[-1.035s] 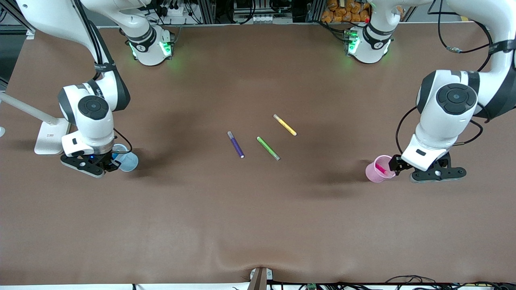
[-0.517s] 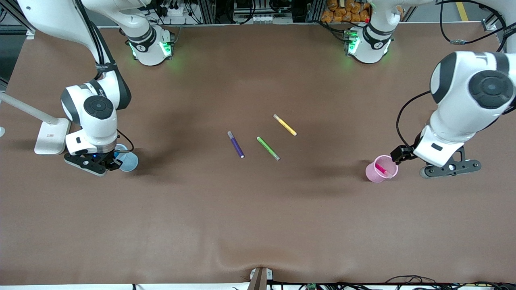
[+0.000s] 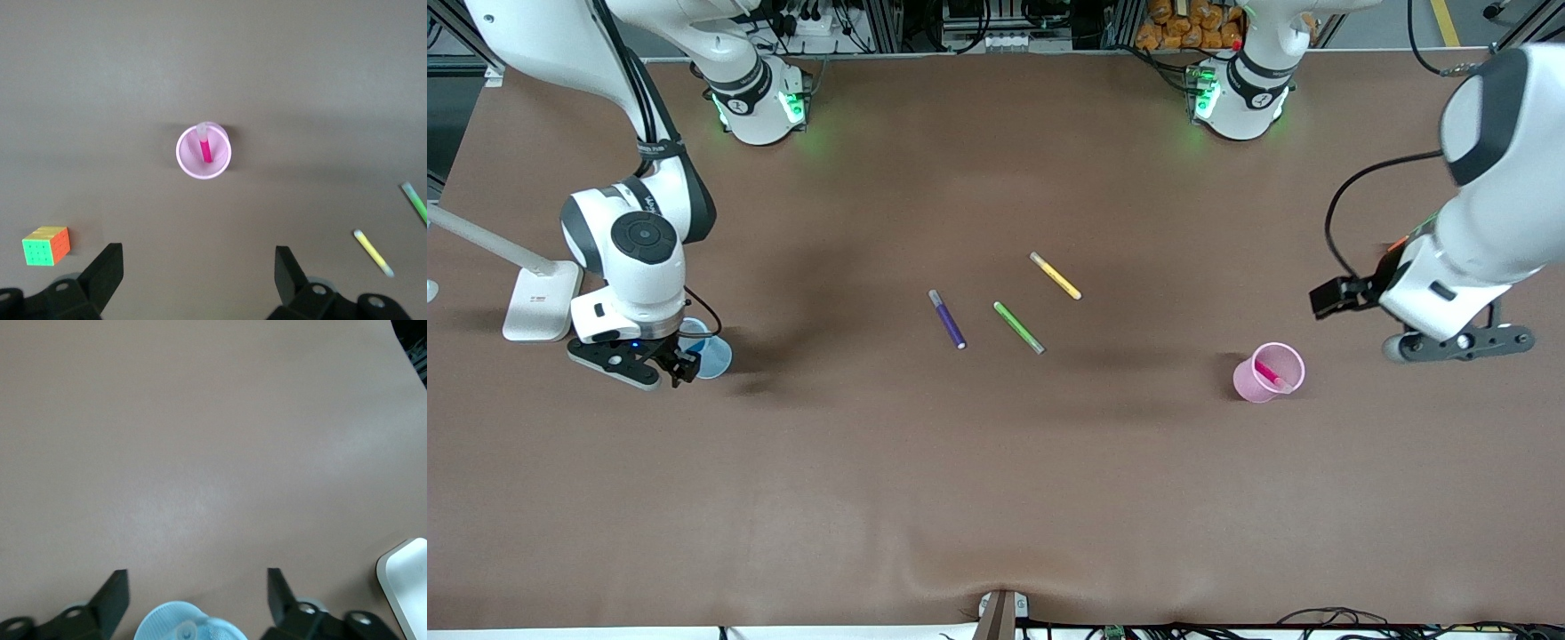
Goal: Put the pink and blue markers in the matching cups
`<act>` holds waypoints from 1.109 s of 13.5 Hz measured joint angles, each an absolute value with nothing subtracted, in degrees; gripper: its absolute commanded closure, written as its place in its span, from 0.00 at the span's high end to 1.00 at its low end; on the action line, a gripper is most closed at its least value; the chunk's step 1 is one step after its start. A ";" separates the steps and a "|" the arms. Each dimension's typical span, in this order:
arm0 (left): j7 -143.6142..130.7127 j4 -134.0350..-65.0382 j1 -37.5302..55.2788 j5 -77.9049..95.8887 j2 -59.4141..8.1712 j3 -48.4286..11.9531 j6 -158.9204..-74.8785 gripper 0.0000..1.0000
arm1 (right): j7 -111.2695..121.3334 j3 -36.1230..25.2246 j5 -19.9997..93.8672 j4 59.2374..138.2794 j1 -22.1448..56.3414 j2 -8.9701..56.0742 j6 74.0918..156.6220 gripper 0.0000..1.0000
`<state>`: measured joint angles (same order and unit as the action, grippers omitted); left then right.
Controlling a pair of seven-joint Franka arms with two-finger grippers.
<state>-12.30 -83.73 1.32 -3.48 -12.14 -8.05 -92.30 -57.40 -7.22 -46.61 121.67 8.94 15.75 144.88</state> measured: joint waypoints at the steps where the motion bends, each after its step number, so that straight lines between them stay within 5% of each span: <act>1: -11.24 -83.15 0.37 -2.94 -11.51 -8.02 -91.27 1.00 | -57.40 -7.21 -46.57 120.99 8.94 15.75 144.88 1.00; 6: -8.74 -82.74 -0.73 -2.51 -5.22 -6.01 -85.24 1.00 | -48.70 -6.90 -28.28 114.73 8.95 16.48 140.45 1.00; 10: -6.56 -88.27 -0.06 -1.84 1.61 -3.63 -83.72 1.00 | -30.05 -7.53 -1.10 95.21 6.88 20.64 114.75 1.00; 15: -6.56 -91.49 0.19 -1.42 5.28 -2.90 -83.74 1.00 | -22.55 -7.39 4.11 80.69 2.86 25.32 96.76 1.00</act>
<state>-6.56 -91.49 0.19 -1.42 5.28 -2.90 -83.74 -22.55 -7.39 4.11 80.69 2.86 25.32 96.76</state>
